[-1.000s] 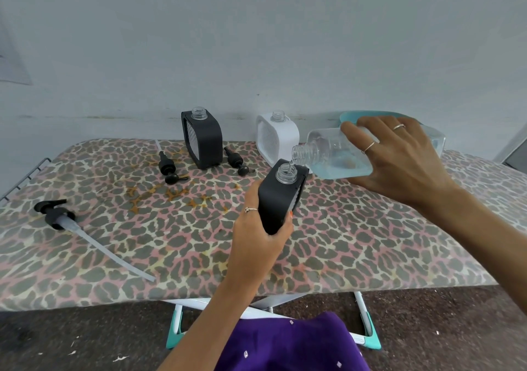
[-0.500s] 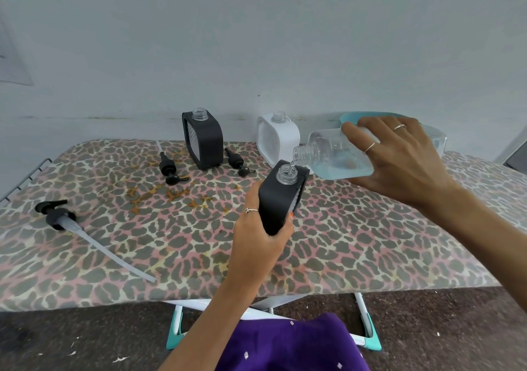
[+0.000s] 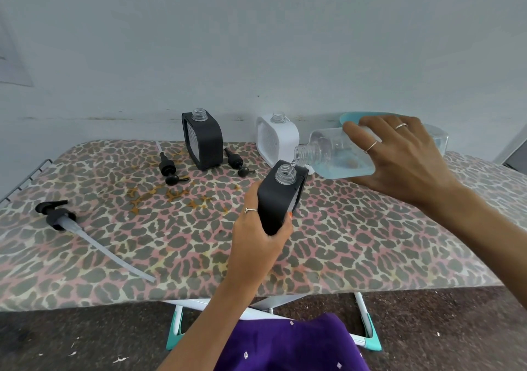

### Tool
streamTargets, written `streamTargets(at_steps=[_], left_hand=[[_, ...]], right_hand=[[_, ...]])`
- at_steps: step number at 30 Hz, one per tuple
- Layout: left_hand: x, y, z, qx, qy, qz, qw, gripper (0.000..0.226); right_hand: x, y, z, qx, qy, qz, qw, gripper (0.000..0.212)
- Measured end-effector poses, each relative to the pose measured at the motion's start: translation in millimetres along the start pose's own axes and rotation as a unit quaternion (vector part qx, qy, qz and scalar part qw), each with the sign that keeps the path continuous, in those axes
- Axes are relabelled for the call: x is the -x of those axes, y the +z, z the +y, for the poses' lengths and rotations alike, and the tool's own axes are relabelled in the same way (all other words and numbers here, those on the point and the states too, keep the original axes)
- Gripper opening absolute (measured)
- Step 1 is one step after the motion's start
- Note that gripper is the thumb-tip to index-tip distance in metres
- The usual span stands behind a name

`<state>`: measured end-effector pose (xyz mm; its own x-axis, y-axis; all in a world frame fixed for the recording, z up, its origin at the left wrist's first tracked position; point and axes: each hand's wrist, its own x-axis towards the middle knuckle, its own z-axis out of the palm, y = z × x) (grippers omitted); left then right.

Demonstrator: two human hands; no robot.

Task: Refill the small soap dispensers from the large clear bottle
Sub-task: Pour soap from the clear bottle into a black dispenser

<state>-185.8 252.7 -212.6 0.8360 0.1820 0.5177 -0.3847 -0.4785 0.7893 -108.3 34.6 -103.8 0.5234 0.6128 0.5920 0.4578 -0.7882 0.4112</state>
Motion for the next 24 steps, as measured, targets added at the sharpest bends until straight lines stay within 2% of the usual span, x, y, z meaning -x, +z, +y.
streamTargets(at_steps=[24], left_hand=[[-0.1, -0.6, 0.8, 0.008, -0.004, -0.004, 1.000, 0.061]], right_hand=[[-1.9, -1.3, 2.8, 0.006, 0.000, -0.009, 1.000, 0.085]])
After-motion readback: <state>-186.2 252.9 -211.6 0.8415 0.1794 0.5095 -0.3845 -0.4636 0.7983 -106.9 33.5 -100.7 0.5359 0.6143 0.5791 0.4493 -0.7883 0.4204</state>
